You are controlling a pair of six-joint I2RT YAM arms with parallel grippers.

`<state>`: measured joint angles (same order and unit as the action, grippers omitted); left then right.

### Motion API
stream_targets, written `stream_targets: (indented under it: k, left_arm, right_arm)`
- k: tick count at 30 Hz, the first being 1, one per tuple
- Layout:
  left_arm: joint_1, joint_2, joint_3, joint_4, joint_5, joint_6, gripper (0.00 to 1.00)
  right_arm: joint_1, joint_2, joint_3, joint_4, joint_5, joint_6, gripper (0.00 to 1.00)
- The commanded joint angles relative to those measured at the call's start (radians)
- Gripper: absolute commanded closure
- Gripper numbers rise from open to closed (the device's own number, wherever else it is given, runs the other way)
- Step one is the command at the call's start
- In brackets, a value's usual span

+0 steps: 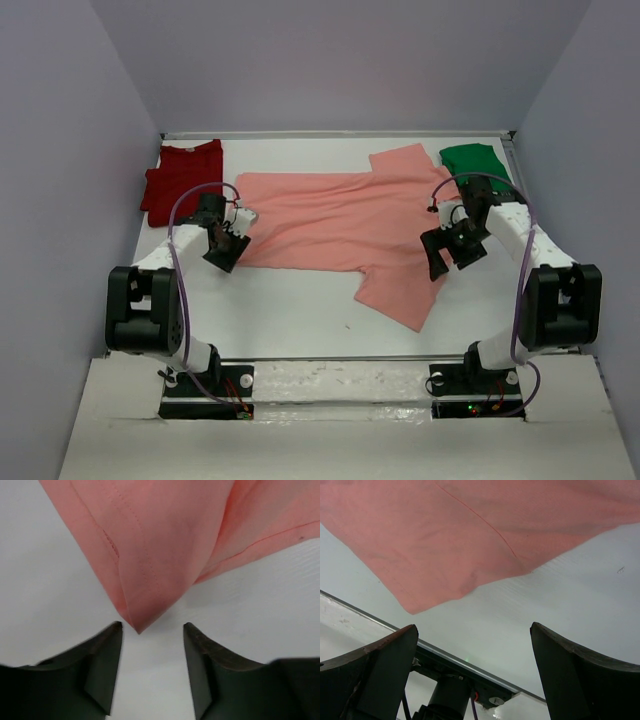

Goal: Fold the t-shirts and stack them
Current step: Flatten out the tshirt

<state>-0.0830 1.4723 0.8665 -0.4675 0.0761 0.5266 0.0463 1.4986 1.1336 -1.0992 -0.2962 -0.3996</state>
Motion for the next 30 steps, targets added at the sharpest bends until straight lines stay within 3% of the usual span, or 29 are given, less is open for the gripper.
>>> stream_targets:
  k: [1,4,7,22,30]
  left_arm:
    - [0.005,0.042,0.051,0.018,0.065,0.016,0.58]
    - [0.005,0.062,0.049,0.027,0.079,0.023,0.84]
    - [0.005,0.071,0.04,0.033,0.074,0.024,0.97]
    - [0.005,-0.055,0.029,0.026,0.01,0.009,1.0]
    - [0.005,-0.113,0.054,-0.008,0.008,0.003,1.0]
  right_arm:
    - [-0.002,0.009,-0.011,0.027,-0.009,0.015,0.01]
    - [-0.002,0.006,-0.017,0.027,-0.014,0.013,0.01]
    - [-0.002,0.006,-0.015,0.022,-0.009,0.015,0.01]
    - [-0.002,0.005,-0.032,0.015,0.061,0.056,0.01]
    - [-0.002,0.107,-0.015,0.058,0.066,0.1,0.01]
